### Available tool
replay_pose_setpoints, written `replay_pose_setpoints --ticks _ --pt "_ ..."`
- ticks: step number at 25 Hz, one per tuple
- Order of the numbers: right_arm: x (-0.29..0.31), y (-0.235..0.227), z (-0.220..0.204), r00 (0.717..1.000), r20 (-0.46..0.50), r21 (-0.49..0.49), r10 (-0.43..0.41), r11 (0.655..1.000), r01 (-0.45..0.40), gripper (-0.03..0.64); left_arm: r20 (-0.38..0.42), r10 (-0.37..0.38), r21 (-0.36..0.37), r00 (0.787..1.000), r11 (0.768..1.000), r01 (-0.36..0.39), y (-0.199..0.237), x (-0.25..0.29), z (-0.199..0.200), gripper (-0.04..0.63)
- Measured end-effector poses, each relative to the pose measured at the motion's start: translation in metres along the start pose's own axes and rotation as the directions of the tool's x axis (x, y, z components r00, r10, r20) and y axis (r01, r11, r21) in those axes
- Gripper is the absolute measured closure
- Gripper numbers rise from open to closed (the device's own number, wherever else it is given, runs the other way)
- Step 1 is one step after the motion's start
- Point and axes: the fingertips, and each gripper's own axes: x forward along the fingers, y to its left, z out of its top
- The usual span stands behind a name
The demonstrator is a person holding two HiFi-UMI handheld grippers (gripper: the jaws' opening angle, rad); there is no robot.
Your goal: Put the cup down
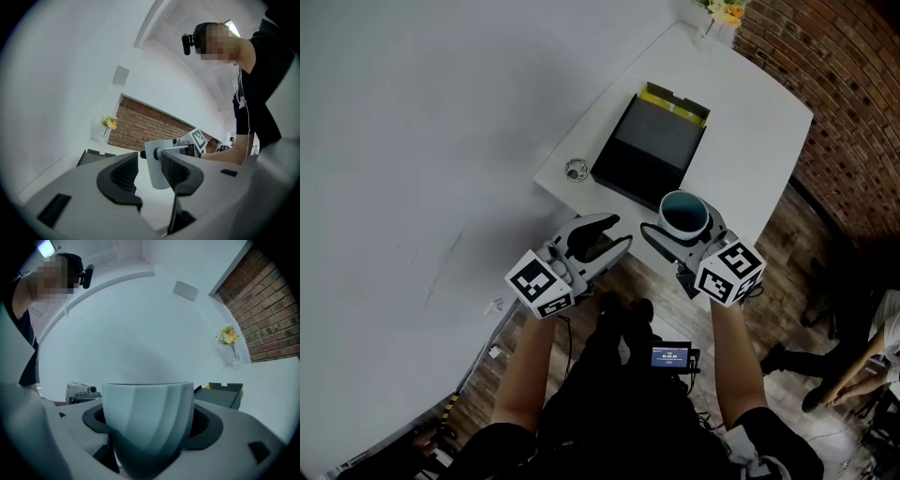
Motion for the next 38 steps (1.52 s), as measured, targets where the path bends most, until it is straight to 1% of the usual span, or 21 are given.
replay_pose_setpoints --ticks 12,24,30,38 --pt "0.05 -0.029 -0.001 1.0 -0.001 -0.008 0.027 1.0 -0.027 0.206 -0.008 0.019 -0.012 1.0 1.0 -0.019 0.038 0.012 -0.008 0.437" --pt "0.098 -0.05 0.013 1.0 0.007 -0.035 0.024 0.999 -0.024 0.206 0.014 0.033 -0.001 0.999 0.999 -0.033 0.066 0.019 -0.005 0.437" --pt "0.121 -0.06 0.011 1.0 -0.005 -0.041 0.014 0.999 -0.014 0.206 0.035 0.057 -0.008 0.998 0.998 -0.057 0.079 0.019 -0.004 0.437" --pt "0.145 -0.069 0.017 1.0 0.005 -0.046 0.007 0.999 -0.007 0.206 0.04 0.086 -0.003 0.996 0.996 -0.086 0.095 0.018 -0.003 0.437"
